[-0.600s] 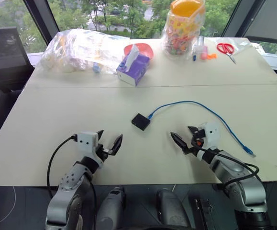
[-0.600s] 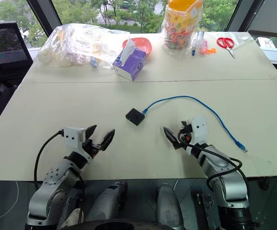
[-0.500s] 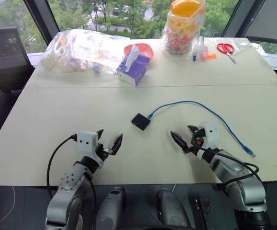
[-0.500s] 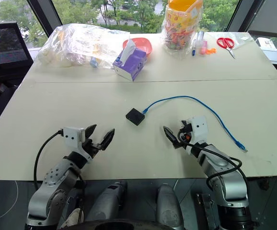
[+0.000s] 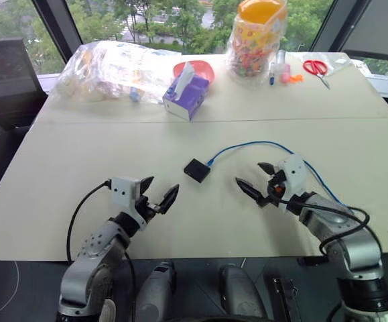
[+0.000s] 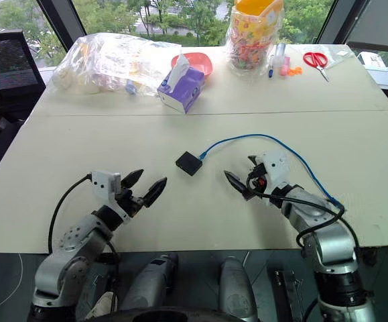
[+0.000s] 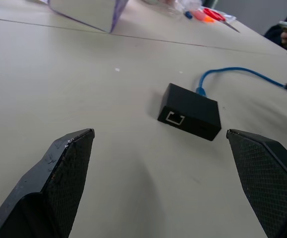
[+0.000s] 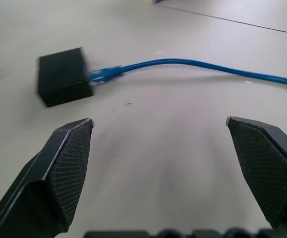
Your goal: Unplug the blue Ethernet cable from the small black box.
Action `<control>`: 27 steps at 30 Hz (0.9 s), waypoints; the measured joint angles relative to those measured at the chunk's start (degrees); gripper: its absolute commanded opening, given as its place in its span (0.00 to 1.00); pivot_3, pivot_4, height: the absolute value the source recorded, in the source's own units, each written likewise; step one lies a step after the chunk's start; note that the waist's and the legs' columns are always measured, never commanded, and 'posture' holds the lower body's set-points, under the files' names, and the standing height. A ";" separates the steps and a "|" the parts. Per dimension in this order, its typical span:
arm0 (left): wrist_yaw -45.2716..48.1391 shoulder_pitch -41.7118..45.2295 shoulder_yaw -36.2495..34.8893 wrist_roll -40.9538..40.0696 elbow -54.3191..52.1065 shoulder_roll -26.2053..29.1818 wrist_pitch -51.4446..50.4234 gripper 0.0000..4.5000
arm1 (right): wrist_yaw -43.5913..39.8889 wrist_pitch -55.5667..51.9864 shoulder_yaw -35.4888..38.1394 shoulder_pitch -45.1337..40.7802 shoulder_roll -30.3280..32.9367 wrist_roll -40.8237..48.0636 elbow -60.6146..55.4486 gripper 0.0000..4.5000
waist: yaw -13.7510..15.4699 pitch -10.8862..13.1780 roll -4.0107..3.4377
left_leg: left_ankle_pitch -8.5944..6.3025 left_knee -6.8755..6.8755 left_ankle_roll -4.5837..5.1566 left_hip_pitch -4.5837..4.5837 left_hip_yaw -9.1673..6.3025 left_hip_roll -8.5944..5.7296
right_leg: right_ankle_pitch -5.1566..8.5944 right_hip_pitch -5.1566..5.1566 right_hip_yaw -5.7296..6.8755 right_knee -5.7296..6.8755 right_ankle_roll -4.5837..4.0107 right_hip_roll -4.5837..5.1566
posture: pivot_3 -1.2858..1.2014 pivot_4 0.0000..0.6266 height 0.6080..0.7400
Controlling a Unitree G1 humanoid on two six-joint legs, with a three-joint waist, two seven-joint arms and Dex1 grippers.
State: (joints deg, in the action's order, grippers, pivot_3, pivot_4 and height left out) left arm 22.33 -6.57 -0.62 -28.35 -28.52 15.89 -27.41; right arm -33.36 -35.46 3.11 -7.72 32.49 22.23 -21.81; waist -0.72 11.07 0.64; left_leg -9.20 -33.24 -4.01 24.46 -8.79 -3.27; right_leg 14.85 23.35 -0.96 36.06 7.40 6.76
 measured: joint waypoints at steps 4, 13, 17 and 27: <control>4.22 0.89 -2.42 -4.79 -0.73 5.45 -4.13 0.99 | -7.79 -2.60 -0.59 -6.43 6.45 2.34 0.44 1.00 | 0.02 0.00 0.00 | 0.00 -0.01 0.00 -0.01 0.00 0.01 | 0.00 -0.01 0.00 0.01 0.00 -0.01 | 0.52 0.24 0.91; 16.29 6.07 -7.00 -12.43 1.43 19.44 -11.40 0.99 | -27.97 5.22 -14.90 -30.65 14.41 -5.14 18.06 1.00 | -0.58 0.05 0.02 | 0.00 -0.02 0.00 -0.03 0.12 0.02 | -0.01 0.04 -0.05 0.03 0.00 0.00 | 0.52 0.24 0.91; 19.56 10.23 -7.55 -13.38 2.55 22.68 -12.33 0.99 | -38.25 17.71 -23.54 -48.03 9.57 -13.77 36.34 1.00 | -1.17 0.09 0.01 | 0.01 0.07 -0.01 -0.05 0.15 0.05 | -0.03 0.07 -0.04 0.03 0.03 -0.01 | 0.52 0.24 0.91; 17.00 10.67 -9.19 -12.54 3.27 21.98 -12.08 0.99 | -42.92 49.99 -37.72 -69.94 -7.80 -36.36 84.00 1.00 | -1.94 0.12 0.04 | 0.04 0.23 -0.09 -0.05 0.15 0.05 | -0.14 0.25 -0.10 0.18 0.33 -0.07 | 0.52 0.24 0.91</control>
State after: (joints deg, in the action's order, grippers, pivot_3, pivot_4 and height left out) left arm 39.32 4.10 -9.81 -40.89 -25.25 37.86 -39.49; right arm -76.28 14.53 -34.61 -77.66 24.69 -14.13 62.19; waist -2.66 11.19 0.69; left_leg -9.17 -33.01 -4.10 24.41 -8.64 -3.22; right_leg 14.70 23.61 -1.06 36.25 7.73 6.69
